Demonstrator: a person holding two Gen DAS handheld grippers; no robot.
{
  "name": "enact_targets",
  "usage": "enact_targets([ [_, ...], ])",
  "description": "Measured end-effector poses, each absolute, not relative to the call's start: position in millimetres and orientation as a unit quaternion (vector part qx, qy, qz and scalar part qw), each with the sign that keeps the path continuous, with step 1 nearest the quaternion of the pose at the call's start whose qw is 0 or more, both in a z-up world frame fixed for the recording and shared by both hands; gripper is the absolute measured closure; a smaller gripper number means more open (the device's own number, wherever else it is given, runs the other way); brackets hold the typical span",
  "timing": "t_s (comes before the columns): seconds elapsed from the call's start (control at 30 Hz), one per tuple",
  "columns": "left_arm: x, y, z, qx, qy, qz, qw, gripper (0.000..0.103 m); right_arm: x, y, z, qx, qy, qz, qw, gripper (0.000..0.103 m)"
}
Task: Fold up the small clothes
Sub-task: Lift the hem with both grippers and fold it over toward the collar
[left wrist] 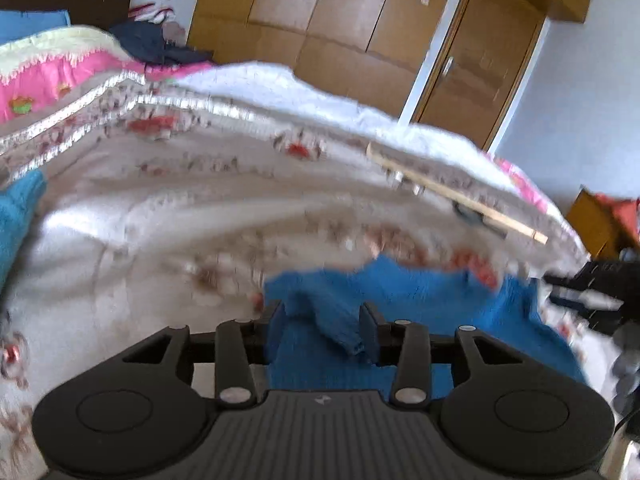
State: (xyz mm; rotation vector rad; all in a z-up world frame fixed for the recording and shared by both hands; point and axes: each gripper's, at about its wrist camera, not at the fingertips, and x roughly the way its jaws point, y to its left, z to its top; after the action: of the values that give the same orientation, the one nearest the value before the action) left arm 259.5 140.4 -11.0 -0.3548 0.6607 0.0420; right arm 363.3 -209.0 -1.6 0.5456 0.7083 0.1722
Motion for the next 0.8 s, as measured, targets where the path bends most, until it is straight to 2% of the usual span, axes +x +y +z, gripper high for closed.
enact_targets([
  [0.07,264.3,142.5,-25.2,-0.178,0.351,0.032,0.919,0.051,359.9,-213.8,1.2,0.267,0.342,0.085,0.897,0.066],
  [0.33,265.2,172.7,-24.9,-0.211,0.329,0.102,0.915,0.048,323.1,-222.0,2.4,0.171,0.337,0.067,0.924,0.066],
  [0.63,229.0,184.7,-32.2,-0.249,0.342,0.092,0.901,0.048,276.3,-233.5,-26.0,0.141,0.367,0.055,0.918,0.066],
  [0.8,233.3,142.5,-16.5,-0.151,0.325,0.058,0.932,0.045,287.0,-221.9,-20.8,0.138,0.349,0.056,0.925,0.065],
])
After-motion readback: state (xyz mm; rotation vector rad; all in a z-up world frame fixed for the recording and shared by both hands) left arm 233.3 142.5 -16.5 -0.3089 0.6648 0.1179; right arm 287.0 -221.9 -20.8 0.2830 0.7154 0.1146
